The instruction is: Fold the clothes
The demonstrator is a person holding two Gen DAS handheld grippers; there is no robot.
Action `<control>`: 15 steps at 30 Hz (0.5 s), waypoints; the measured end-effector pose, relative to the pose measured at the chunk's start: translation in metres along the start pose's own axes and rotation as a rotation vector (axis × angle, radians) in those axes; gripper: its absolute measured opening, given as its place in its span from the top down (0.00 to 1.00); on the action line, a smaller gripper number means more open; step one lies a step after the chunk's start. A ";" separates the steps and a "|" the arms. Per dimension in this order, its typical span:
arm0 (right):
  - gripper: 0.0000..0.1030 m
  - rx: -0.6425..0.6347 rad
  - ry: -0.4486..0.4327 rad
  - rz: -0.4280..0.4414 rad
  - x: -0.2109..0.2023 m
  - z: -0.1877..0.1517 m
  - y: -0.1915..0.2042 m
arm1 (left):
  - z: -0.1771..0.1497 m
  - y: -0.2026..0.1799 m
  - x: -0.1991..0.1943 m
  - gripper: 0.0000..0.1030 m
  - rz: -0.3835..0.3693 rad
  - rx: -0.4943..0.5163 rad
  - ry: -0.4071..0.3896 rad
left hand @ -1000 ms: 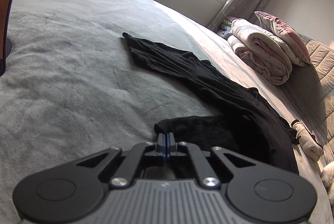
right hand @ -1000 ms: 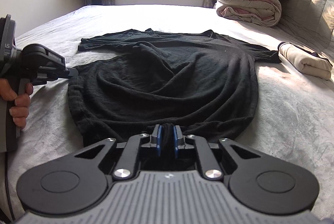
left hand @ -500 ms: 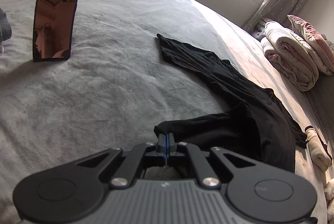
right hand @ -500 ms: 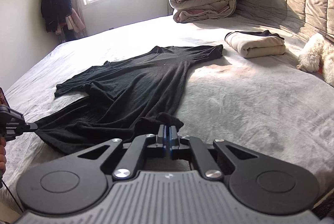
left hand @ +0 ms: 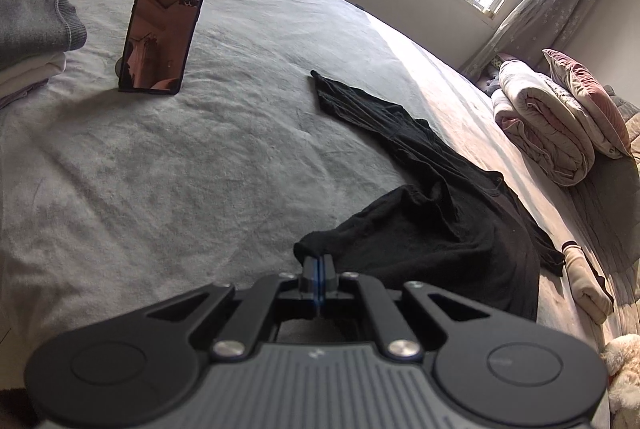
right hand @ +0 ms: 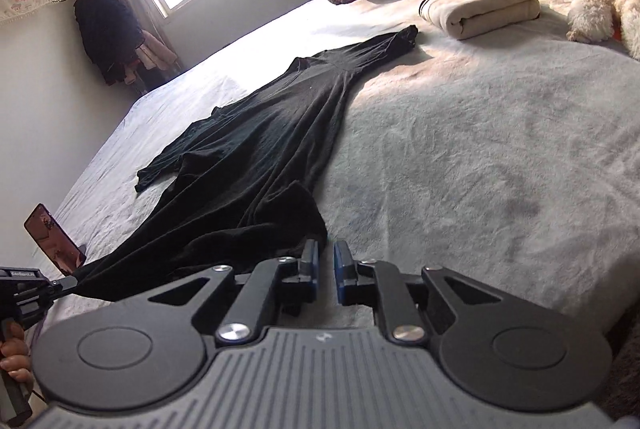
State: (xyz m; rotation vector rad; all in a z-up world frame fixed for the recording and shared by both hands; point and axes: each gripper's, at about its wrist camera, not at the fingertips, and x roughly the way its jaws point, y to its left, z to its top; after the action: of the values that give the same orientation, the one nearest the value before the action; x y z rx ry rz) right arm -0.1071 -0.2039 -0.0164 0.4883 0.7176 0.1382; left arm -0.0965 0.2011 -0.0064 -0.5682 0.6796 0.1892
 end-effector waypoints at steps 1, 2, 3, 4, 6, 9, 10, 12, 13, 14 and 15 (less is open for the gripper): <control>0.76 0.028 0.022 0.018 0.003 -0.002 -0.001 | -0.001 0.004 0.003 0.99 -0.019 -0.002 0.003; 0.65 0.049 0.033 0.028 0.005 -0.003 -0.002 | -0.002 0.007 0.007 0.99 -0.038 -0.005 0.005; 0.62 0.067 0.043 0.040 0.008 -0.005 -0.002 | -0.002 0.011 0.010 0.99 -0.062 -0.009 0.002; 0.62 0.077 0.053 0.049 0.010 -0.006 -0.001 | -0.004 0.018 0.015 0.99 -0.098 -0.018 -0.008; 0.62 0.089 0.076 0.065 0.016 -0.006 0.002 | -0.008 0.032 0.022 0.98 -0.138 -0.046 -0.031; 0.62 0.091 0.107 0.074 0.026 -0.008 0.010 | -0.006 0.047 0.034 0.98 -0.163 -0.095 -0.013; 0.62 0.094 0.115 0.074 0.031 -0.009 0.012 | -0.005 0.049 0.034 0.98 -0.183 -0.094 -0.017; 0.59 0.111 0.133 0.079 0.040 -0.012 0.014 | -0.001 0.053 0.034 0.96 -0.222 -0.091 -0.026; 0.58 0.123 0.139 0.082 0.044 -0.014 0.014 | 0.000 0.055 0.034 0.90 -0.240 -0.089 -0.030; 0.58 0.140 0.144 0.084 0.049 -0.014 0.013 | 0.001 0.057 0.035 0.83 -0.251 -0.088 -0.030; 0.57 0.150 0.145 0.088 0.051 -0.015 0.013 | 0.001 0.057 0.036 0.81 -0.256 -0.089 -0.026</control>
State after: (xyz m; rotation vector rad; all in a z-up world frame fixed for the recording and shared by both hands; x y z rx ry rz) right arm -0.0783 -0.1727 -0.0501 0.6581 0.8521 0.2047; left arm -0.0878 0.2482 -0.0536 -0.7305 0.5698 -0.0126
